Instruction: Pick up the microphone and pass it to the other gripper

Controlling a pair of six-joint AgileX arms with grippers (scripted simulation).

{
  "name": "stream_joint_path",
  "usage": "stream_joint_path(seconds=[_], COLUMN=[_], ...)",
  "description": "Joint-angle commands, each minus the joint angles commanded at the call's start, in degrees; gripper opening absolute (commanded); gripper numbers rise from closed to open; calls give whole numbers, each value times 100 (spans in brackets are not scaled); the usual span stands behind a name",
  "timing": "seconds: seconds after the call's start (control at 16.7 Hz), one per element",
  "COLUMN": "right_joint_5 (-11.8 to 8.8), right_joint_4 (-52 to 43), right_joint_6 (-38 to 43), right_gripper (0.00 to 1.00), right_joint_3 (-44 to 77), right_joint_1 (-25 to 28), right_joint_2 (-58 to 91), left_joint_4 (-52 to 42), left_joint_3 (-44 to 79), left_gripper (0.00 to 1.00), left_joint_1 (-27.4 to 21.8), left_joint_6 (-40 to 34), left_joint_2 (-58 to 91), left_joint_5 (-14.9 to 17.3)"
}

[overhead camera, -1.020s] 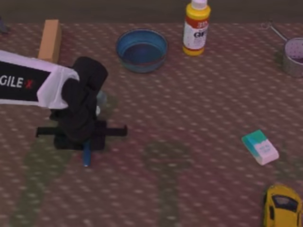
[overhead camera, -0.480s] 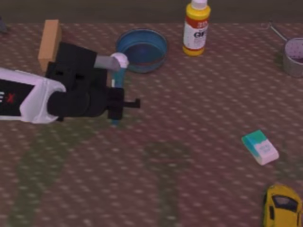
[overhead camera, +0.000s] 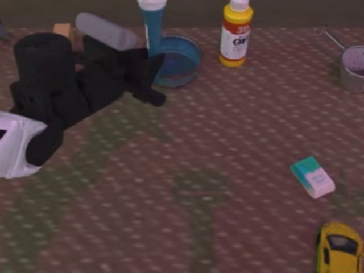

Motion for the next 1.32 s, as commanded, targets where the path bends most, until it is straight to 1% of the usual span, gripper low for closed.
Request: stream_joint_path(seconds=[0.12, 0.24, 0.6, 0.72, 1.08, 1.2, 1.32], right_joint_5=[0, 0, 0, 0, 0, 0, 0], right_joint_4=[0, 0, 0, 0, 0, 0, 0], right_joint_6=[0, 0, 0, 0, 0, 0, 0], right_gripper=[100, 100, 100, 100, 100, 100, 100], right_joint_3=[0, 0, 0, 0, 0, 0, 0], right_joint_1=[0, 0, 0, 0, 0, 0, 0], right_joint_2=[0, 0, 0, 0, 0, 0, 0], left_joint_4=[539, 840, 899, 982, 1399, 1470, 1472], left_joint_3=[-163, -259, -250, -241, -224, -217, -216], left_gripper=[0, 0, 0, 0, 0, 0, 0], left_joint_1=[27, 46, 3, -177, -1237, -1399, -1403], left_joint_6=[176, 286, 310, 304, 200, 183, 183], left_joint_2=[-246, -410, -426, -426, -473, -498, -498], left_joint_5=[207, 332, 325, 114, -1025, -1187, -1191])
